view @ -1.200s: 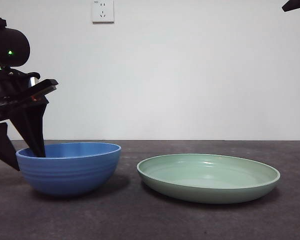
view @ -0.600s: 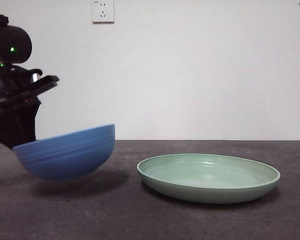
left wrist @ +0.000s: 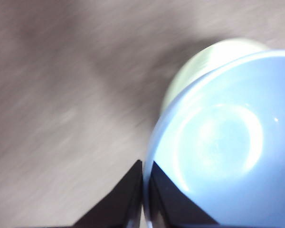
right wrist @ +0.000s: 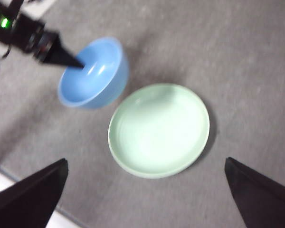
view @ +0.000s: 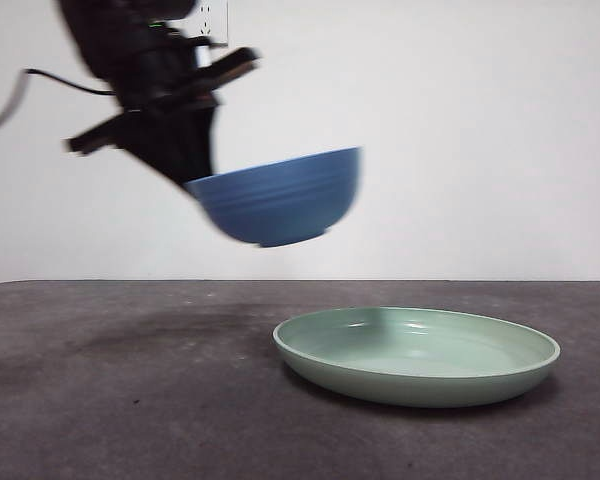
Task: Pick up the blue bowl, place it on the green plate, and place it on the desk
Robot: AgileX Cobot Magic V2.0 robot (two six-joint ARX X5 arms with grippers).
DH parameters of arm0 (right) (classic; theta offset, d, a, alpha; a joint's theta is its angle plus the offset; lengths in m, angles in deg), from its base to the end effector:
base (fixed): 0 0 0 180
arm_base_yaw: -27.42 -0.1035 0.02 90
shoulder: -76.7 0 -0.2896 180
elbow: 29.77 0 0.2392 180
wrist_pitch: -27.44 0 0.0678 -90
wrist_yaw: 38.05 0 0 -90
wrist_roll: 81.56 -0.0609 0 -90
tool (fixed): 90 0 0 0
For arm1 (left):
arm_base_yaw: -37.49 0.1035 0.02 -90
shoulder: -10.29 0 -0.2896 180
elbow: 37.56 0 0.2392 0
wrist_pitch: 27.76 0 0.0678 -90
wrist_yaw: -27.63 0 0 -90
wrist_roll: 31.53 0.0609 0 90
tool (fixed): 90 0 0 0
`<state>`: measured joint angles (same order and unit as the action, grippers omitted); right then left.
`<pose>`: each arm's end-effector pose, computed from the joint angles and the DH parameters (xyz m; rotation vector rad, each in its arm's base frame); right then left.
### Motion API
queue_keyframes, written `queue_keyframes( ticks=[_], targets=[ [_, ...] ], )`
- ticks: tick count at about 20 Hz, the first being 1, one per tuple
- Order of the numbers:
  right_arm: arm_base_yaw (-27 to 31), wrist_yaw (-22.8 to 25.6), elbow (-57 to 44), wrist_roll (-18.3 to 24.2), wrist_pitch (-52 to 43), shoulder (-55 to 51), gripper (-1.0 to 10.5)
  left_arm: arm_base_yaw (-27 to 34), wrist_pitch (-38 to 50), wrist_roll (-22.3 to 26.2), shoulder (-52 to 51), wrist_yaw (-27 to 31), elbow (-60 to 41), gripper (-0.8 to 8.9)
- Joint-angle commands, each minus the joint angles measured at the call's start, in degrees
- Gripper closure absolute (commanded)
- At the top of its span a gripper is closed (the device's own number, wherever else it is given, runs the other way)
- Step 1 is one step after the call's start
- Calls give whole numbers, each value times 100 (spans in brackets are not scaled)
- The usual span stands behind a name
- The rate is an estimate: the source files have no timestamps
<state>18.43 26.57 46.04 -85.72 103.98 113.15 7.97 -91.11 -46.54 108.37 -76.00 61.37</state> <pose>0.0649 0.0367 0.3530 0.1618 0.6728 0.5548 0.3049 -0.1891 0.2811 -0.0703 1.1818 -0.5251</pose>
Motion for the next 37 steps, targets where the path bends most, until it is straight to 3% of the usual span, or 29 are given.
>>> queue_keyframes(
  ticks=[1,10,16,27,30,33,37],
  targets=[
    [-22,59,105,168,212,-131,361,-363,-175,-114,612,15,566,805],
    [-26,334,103,166,745,-476,361,-1121,-205,-48,2024,466,1405,805],
    [-26,328,103,162,745,-476,361,-1318,192,-96,2159,616,1405,805],
    [-26,315,103,162,710,-476,361,-1368,24,-111,2194,809,1405,787],
    [-26,304,103,160,708,-476,361,-1362,127,-111,2197,809,1414,616],
    [-26,293,103,155,708,-476,361,-1340,210,-105,2194,811,1451,377],
    [-26,293,103,142,708,-476,361,-1222,-203,42,2194,809,1943,99]
  ],
)
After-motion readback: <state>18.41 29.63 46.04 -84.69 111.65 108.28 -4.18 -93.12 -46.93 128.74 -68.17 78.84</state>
